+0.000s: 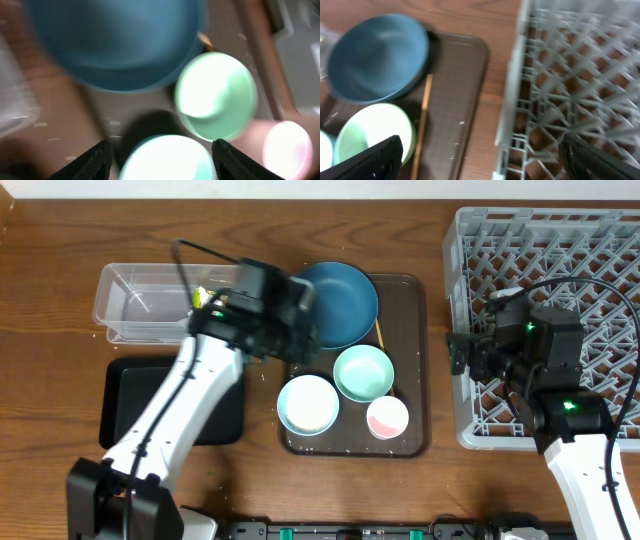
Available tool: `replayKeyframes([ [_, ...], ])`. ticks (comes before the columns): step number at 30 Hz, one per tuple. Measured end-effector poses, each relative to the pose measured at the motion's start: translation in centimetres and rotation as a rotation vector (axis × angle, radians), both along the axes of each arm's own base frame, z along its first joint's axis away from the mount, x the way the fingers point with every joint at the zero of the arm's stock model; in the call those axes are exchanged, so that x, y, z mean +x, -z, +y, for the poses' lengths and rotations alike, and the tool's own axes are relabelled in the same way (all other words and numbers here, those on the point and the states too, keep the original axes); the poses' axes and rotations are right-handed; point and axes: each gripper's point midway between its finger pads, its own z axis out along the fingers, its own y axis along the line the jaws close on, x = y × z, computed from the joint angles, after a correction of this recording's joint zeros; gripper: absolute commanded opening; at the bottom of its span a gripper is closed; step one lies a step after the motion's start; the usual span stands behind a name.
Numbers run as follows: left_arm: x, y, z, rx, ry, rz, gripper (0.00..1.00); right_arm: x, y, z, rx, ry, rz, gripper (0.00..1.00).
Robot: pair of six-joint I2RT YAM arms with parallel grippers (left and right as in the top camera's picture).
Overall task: Sort waste into correct bins and load items into the dishwasher rack
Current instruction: 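Reach the left gripper down and grasp the pink cup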
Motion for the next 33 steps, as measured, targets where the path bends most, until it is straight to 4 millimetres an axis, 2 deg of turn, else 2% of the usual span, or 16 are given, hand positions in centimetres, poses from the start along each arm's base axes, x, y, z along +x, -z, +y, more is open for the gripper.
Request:
replayKeyframes([
  [5,-3.5,0.2,-4.6,-0.012,0.147,0.031,0.66,0.1,0.2,-1.5,-0.011,0.106,0.012,0.99],
  [11,-6.7,0.7,-8.4,-0.007,0.281,0.049,0.66,0.1,0.3,-2.0,-0.015,0.146,0.014,0.99],
  [15,-8.3,1.6,-9.9,0.007,0.339,0.071,0.66,0.1,0.3,-2.1,-0.014,0.154,0.015,0.99],
  [21,-9.8,4.5,-11.0,0.05,0.388,0.141,0.65,0.1,0.3,-2.1,-0.012,0.157,0.015,0.99],
  [23,-10.2,5.8,-11.2,0.07,0.395,0.175,0.58,0.1,0.3,-2.1,-0.012,0.158,0.015,0.99],
  [24,-10.4,6.7,-11.2,0.082,0.398,0.198,0.42,0.1,0.3,-2.1,-0.012,0.158,0.015,0.99],
  [26,-10.7,7.7,-11.1,0.099,0.399,0.225,0.24,0.1,0.3,-2.1,-0.012,0.158,0.015,0.99],
  [28,-10.9,8.4,-11.0,0.11,0.393,0.246,0.12,0.1,0.3,-2.1,-0.012,0.158,0.015,0.99],
  [30,-10.9,8.6,-11.0,0.112,0.38,0.256,0.06,0.1,0.3,-2.1,-0.012,0.158,0.015,0.99],
  [33,-10.8,8.6,-11.0,0.11,0.376,0.256,0.06,0.1,0.3,-2.1,-0.012,0.158,0.015,0.99],
])
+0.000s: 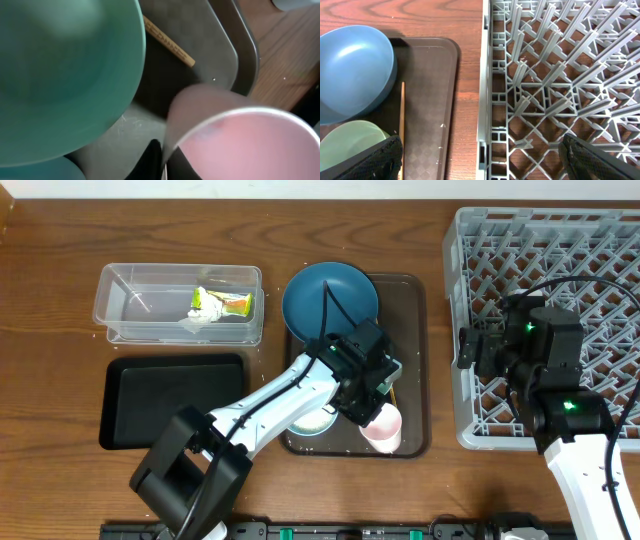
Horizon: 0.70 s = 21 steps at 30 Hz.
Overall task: Sort waste into correct bins and load items into the dishwasher rack
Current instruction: 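Reach the left gripper down and grasp the pink cup, then lift the pink cup and pass it toward the right gripper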
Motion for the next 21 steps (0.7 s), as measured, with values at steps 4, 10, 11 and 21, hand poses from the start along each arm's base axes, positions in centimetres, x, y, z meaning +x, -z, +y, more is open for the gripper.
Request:
replayKeyframes([
  [4,0.2,-0.6,0.0,-0.012,-0.004,-0.013,0.06,0.0,0.0,0.0,0.0,0.0,0.0,0.99],
  [10,3.9,-5.7,1.6,-0.128,-0.129,-0.136,0.06,0.0,0.0,-0.1,-0.003,0.003,0.0,0.99],
  [11,5.3,-6.9,2.3,-0.157,-0.182,-0.166,0.06,0.0,0.0,-0.1,-0.003,0.004,-0.001,0.99],
  [21,15.6,-14.4,8.8,-0.532,-0.565,-0.227,0.06,1.5,0.2,2.5,0.045,-0.147,-0.031,0.99],
])
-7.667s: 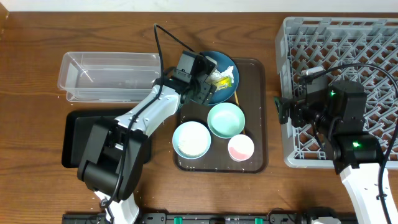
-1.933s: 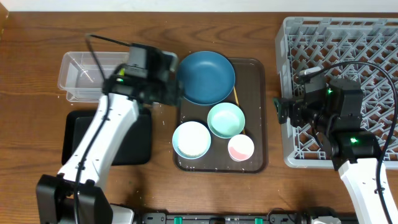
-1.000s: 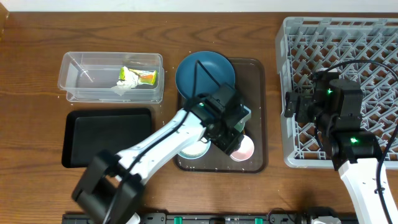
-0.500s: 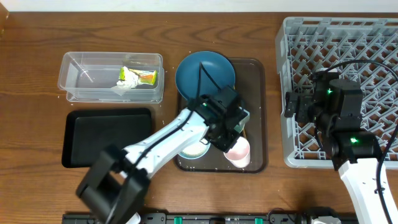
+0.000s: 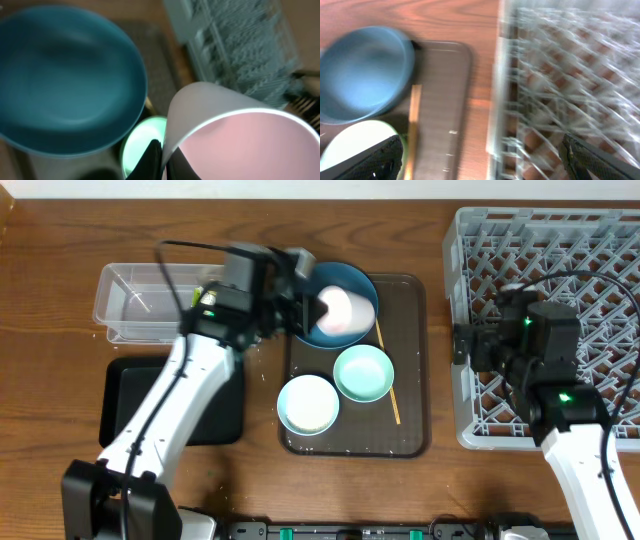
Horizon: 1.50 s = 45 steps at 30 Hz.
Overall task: Sort waste into correct bins and load items into the dishwasher rack
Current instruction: 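Lift the pink cup and pass it toward the right gripper, then grasp the pink cup with the right gripper and release left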
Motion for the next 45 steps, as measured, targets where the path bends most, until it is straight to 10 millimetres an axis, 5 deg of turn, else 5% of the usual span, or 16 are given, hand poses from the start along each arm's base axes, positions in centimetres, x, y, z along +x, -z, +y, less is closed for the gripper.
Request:
replayKeyframes([
  [7,-0.5,-0.9,-1.2,-0.27,0.137,0.126,0.06,-0.8,-1.1,8.4,0.18,-0.569,-0.115,0.98],
  [13,-1.9,0.3,-2.6,-0.395,0.249,0.263,0.06,-2.4,-1.6,11.6,0.312,-0.831,-0.178,0.97],
  [30,-5.4,-0.9,-6.1,-0.511,0.458,0.321,0.06,-3.3,-2.6,14.2,0.331,-1.052,-0.331,0.95],
  [45,-5.5,-0.9,-6.2,-0.509,0.461,0.319,0.06,-3.5,-3.9,14.5,0.35,-1.1,-0.397,0.91],
])
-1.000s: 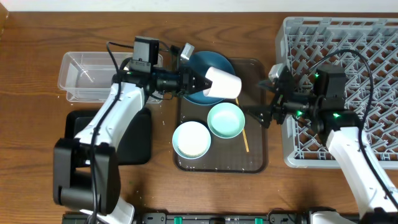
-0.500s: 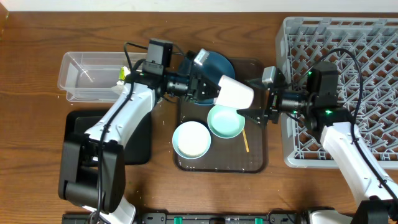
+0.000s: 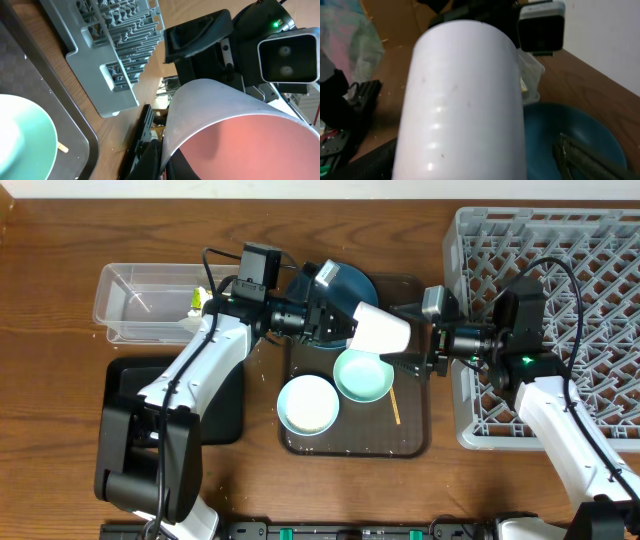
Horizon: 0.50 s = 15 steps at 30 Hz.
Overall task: Sort waste into correct bins and load items into the dishwasher rack
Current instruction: 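Grasp the pink cup with the right gripper and release left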
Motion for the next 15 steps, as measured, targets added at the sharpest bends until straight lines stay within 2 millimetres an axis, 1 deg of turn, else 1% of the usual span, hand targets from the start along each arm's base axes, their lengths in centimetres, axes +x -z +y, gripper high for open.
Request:
replayKeyframes([
  [2,0.03,0.03,0.0,0.002,-0.001,0.0,0.06,-0.14,-0.29,0.08,0.01,-0.014,-0.011,0.91],
  [6,0.09,0.09,0.01,0.006,-0.005,-0.002,0.06,-0.34,-0.82,0.21,0.027,-0.036,-0.036,0.87],
  [15,0.11,0.13,0.01,0.007,-0.006,-0.002,0.06,-0.53,-0.94,0.26,0.036,-0.047,-0.03,0.79],
])
